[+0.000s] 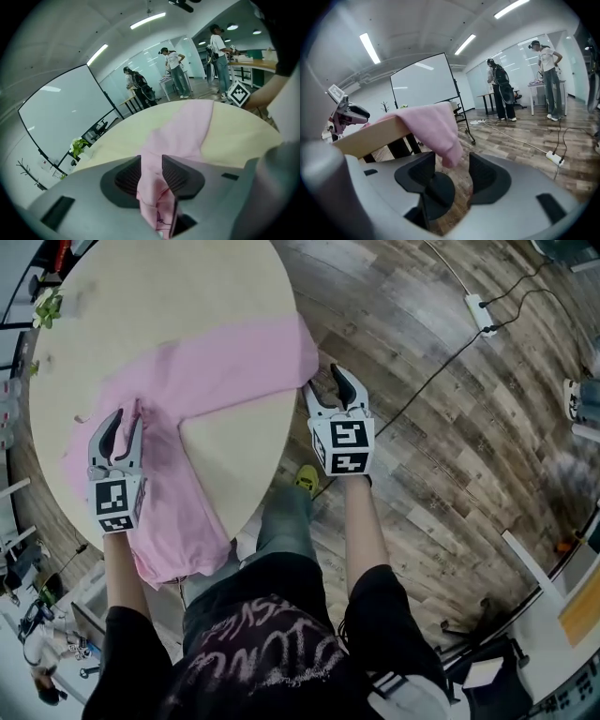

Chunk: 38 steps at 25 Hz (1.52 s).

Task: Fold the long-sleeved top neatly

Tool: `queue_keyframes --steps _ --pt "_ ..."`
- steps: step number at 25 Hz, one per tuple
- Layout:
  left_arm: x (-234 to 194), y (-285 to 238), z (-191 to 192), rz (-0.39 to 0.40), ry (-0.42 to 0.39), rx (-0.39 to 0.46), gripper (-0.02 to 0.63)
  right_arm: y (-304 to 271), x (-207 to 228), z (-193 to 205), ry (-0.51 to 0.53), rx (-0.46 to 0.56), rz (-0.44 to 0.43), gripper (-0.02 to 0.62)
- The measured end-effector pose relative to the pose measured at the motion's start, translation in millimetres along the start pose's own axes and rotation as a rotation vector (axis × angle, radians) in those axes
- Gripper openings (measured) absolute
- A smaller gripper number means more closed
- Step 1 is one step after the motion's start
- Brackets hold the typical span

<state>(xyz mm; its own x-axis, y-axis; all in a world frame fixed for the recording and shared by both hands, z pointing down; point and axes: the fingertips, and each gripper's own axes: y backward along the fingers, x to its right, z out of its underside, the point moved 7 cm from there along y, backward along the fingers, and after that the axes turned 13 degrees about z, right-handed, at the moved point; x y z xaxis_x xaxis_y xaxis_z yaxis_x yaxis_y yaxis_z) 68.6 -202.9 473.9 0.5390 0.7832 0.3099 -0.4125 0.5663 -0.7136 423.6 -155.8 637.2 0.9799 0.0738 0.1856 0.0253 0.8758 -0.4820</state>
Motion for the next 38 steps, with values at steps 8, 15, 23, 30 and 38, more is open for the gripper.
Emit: queue_keyframes --steps 8,15,23,30,38 --pt "7 8 3 -0.017 -0.013 -0.057 0.15 -33 -3 0 0.031 0.01 0.001 0.152" --pt "13 20 7 -0.021 -0.011 -0.081 0.149 -22 13 -9 -0.012 0.029 0.094 0.044" --pt "15 35 4 0.006 0.039 -0.02 0.149 11 29 -51 -0.018 0.041 0.215 0.041" --pt "11 52 13 0.022 0.131 0.034 0.149 47 15 -112 0.071 0.083 0.244 0.041" --pt "-13 90 35 0.012 0.212 0.14 0.149 78 -43 -170 0.17 0.146 0.245 0.041"
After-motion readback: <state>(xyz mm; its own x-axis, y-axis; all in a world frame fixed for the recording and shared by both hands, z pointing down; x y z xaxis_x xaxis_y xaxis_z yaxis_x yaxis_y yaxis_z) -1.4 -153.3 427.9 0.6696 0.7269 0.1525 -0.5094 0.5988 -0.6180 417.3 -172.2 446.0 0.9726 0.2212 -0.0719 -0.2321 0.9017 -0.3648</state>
